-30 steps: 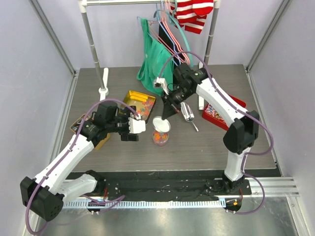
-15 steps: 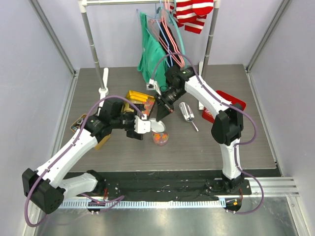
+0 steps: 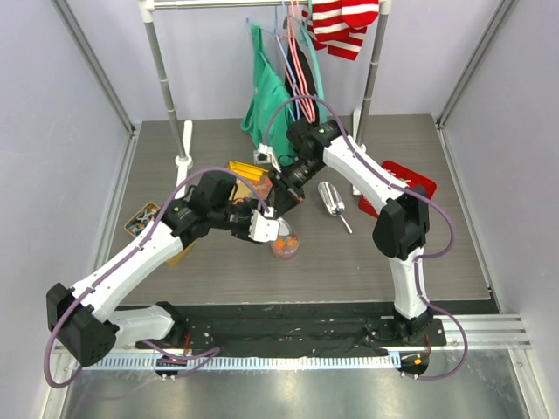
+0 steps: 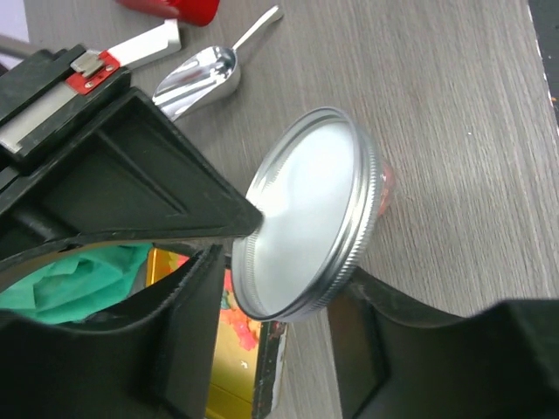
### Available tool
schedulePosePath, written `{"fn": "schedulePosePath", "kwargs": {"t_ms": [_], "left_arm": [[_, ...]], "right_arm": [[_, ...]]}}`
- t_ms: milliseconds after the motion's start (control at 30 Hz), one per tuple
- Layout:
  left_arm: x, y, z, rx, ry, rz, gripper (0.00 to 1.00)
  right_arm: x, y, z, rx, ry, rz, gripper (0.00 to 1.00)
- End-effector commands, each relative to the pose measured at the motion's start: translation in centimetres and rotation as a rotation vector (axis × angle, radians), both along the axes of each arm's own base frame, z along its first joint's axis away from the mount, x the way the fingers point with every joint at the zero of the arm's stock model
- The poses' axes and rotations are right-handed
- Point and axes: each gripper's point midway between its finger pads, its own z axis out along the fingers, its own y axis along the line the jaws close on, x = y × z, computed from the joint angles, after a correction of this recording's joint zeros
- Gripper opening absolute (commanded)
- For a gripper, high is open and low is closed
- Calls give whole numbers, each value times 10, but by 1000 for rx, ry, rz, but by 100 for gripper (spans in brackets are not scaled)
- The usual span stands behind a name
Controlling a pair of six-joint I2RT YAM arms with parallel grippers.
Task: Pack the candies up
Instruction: Close the bottle lid on the packing bottle.
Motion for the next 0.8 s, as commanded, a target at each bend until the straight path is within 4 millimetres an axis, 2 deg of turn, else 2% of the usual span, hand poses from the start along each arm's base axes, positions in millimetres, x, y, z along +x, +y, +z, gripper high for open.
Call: {"fn": "schedulePosePath", "kwargs": {"t_ms": [0, 67, 167, 200, 333, 567, 767], "left_arm": [[-11, -4, 5, -13, 8, -43, 51], [-14, -2, 3, -12, 15, -48, 48], [-18, -1, 4, -15, 20, -53, 38], [-19, -1, 5, -18, 20, -53, 30], [-21, 0, 6, -26, 25, -51, 17], [-28, 2, 1, -35, 41, -52, 14], [-32, 12, -3, -22, 32, -23, 8]], "right_arm": [[-21, -12, 17, -20, 63, 17, 1], [-20, -11, 16, -20, 63, 17, 1], [-19, -11, 14, -24, 69, 14, 1], [-20, -10, 15, -23, 70, 17, 1], [-20, -11, 15, -20, 69, 17, 4], [-18, -22, 17, -12, 64, -1, 18], [-14, -40, 14, -27, 48, -41, 24]]}}
